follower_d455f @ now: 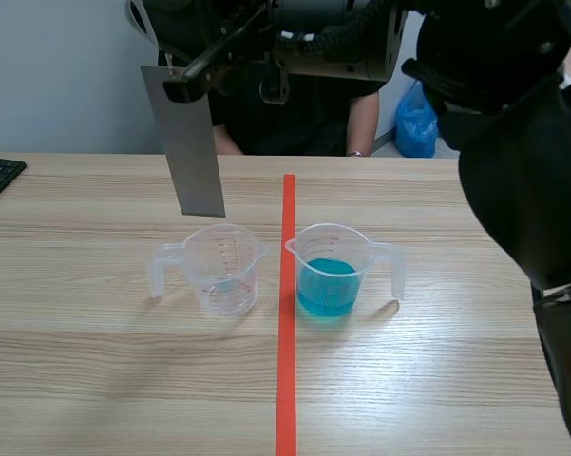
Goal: Do the redox reaction experiment.
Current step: 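Put the plate into the left beaker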
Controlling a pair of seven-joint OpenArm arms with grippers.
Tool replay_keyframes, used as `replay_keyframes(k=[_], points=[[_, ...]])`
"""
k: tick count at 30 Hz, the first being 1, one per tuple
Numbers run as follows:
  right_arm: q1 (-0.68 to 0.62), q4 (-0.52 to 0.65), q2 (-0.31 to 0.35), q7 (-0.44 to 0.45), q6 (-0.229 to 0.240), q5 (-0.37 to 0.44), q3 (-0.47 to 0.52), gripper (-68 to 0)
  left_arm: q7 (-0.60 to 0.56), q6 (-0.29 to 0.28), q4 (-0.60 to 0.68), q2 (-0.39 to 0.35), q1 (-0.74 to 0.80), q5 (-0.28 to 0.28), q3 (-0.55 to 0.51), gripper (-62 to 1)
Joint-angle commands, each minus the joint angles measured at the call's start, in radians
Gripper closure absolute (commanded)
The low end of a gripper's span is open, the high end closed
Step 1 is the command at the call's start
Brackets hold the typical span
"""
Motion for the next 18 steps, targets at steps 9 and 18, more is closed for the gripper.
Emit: replay_keyframes(k=[9,18], points=[[0.066,-0.088,-0.041,0.020,0.005,-0.028,-0.002,-1.6,-0.014,0.001,0.005,-0.005,0.003,-0.010,-0.004,-3.9],[0.080,-0.169,-0.049,0.064,0.005,-0.033,-0.002,-1.6,-0.014,0.001,0.005,-0.002,0.003,-0.010,-0.004,-3.9]])
